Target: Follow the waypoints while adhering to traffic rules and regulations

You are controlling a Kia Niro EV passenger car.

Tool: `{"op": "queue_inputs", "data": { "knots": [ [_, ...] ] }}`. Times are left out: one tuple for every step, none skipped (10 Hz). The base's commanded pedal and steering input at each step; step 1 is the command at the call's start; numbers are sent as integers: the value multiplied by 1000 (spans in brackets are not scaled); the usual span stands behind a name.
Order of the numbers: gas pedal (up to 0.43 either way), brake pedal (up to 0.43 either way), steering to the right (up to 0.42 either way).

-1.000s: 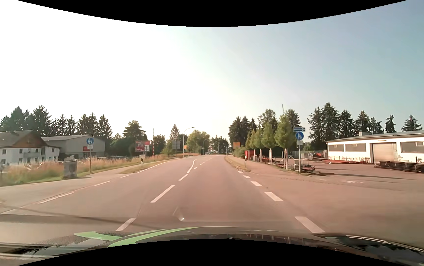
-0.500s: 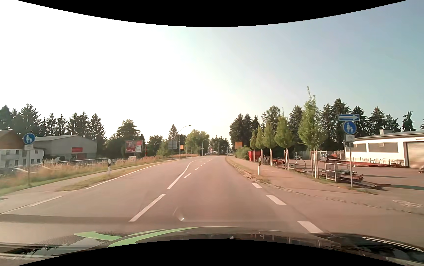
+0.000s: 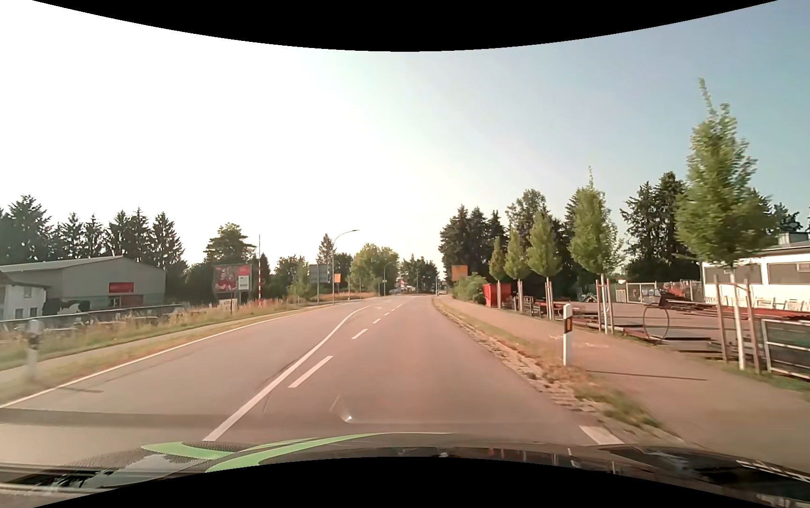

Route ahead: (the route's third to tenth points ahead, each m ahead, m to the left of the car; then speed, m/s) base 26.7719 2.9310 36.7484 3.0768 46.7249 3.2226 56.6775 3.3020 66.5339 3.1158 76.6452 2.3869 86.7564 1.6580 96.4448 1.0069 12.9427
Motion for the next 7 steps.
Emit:
{"op": "queue_inputs", "data": {
  "knots": [
    [248,0,-1],
    [248,0,0],
    [228,0,1],
    [197,0,1],
    [197,0,1],
    [197,0,1],
    [197,0,1]
  ]
}}
